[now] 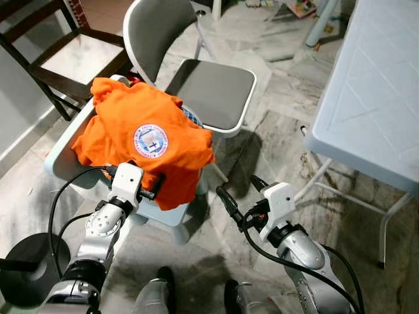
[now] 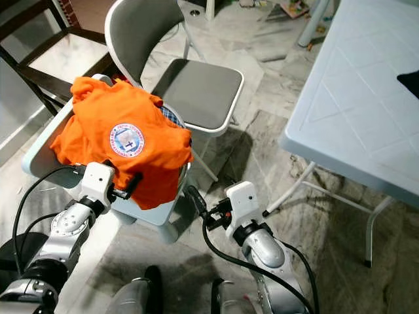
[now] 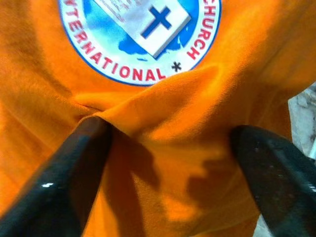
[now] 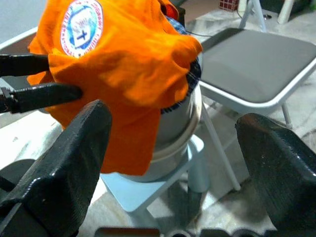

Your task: Hang hanger

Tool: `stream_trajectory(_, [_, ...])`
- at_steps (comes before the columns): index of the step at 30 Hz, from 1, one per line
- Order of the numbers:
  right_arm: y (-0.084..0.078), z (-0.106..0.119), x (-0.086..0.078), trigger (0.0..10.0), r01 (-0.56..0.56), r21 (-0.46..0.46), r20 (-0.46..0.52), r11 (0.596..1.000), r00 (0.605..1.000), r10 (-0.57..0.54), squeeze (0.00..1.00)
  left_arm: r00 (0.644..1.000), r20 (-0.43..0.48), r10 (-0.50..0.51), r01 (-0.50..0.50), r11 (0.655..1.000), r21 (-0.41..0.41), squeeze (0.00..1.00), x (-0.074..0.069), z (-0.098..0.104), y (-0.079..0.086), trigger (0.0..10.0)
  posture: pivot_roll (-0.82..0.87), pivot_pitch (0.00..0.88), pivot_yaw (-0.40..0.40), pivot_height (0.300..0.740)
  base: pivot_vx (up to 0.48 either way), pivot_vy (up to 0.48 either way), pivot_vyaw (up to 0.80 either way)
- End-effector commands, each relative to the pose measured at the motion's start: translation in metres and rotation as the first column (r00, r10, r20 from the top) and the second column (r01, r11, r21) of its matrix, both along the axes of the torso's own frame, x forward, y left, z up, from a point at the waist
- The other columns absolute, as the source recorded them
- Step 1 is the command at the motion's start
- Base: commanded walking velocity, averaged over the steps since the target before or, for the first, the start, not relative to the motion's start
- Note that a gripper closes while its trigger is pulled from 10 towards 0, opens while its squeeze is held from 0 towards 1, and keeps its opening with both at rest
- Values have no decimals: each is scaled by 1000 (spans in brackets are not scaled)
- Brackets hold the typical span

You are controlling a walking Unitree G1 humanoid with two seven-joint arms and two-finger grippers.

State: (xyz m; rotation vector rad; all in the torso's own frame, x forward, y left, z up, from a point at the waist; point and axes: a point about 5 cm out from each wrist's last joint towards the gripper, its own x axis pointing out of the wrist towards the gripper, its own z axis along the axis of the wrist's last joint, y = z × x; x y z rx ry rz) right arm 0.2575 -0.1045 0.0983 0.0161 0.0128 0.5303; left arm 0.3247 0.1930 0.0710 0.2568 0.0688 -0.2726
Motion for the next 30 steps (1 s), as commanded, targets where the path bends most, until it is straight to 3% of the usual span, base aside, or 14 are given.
stream_trajectory(1, [0, 1, -3, 10000, 7, -7, -5, 1000, 1000, -7, 0, 999, -31, 26, -26, 1000, 5, 0, -4, -7, 7, 0, -181, 339, -13, 740, 0, 0, 0])
stream_trajectory(10, [2, 2, 0, 10000, 32, 5, -6, 999, 999, -32, 0, 997, -29, 69, -69, 998, 1, 0, 1, -3, 22, 0, -162, 328, 8, 740, 0, 0, 0])
stream_trajectory(17, [10, -1, -4, 10000, -53, 36, -41, 998, 998, 55, 0, 997, -14, 76, -76, 997, -19, 0, 1, 0, 25, 0, -143, 318, 6, 740, 0, 0, 0])
stream_trajectory(20, [14, -3, -6, 10000, -121, 50, -65, 991, 990, 124, 0, 997, 8, 71, -70, 996, -52, 0, 2, 3, 26, 0, -133, 311, 3, 740, 0, 0, 0])
stream_trajectory(24, [14, -3, -5, 10000, -127, 47, -66, 991, 989, 130, 0, 997, 25, 66, -64, 995, -82, 0, 4, 8, 26, 0, -127, 304, 2, 740, 0, 0, 0])
stream_trajectory(30, [14, -1, 0, 10000, -134, 52, -63, 990, 989, 137, 0, 994, 91, 62, -45, 984, -171, 0, 17, 33, 28, 0, -118, 289, -7, 740, 0, 0, 0])
